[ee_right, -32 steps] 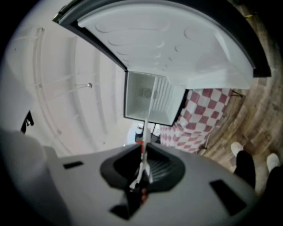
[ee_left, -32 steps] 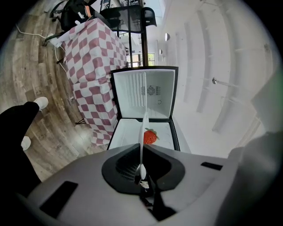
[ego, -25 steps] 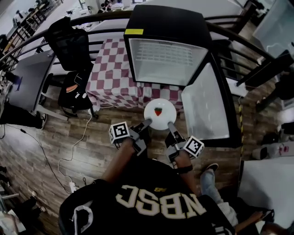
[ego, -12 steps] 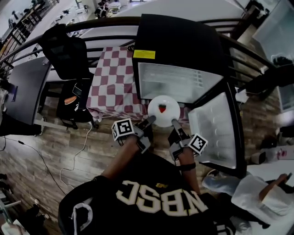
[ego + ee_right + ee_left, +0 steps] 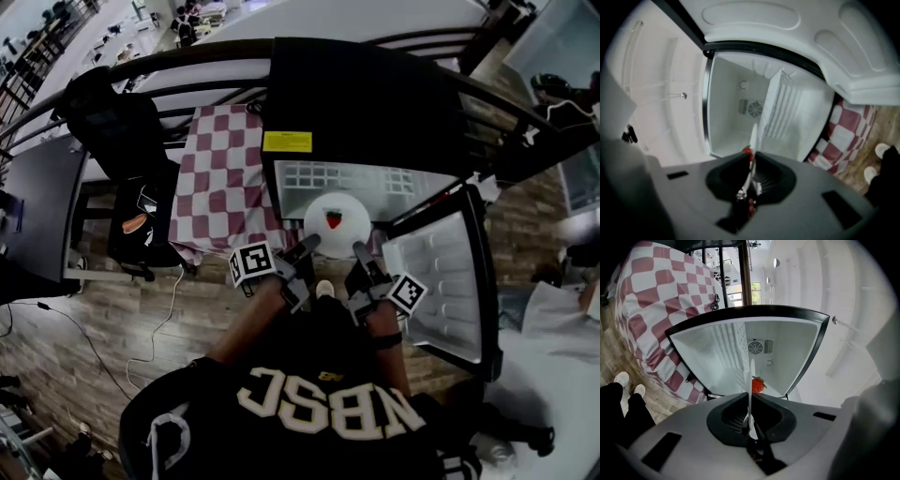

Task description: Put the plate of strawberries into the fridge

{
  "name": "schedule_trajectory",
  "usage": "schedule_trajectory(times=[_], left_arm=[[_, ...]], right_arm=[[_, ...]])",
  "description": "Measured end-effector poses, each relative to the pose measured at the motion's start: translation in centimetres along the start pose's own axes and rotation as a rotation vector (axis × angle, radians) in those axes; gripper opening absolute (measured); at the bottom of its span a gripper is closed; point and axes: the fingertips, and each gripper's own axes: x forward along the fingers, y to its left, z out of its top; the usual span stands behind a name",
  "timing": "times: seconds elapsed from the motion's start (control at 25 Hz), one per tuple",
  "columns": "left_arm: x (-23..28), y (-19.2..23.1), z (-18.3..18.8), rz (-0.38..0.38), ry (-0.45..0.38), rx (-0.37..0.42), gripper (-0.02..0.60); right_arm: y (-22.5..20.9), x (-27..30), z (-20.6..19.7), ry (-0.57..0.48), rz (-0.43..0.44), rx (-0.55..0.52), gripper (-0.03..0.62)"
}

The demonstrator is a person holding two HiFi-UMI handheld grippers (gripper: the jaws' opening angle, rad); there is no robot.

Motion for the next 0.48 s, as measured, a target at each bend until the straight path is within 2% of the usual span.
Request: schedule_trajectory(times=[0.48], left_arm=[[4.8,-0.6,4.0,0.017,-0.076,-0.018,0.025]], right_arm=[[-0.6,4.8,5.2,0.025,0.018,0.009,0.040]])
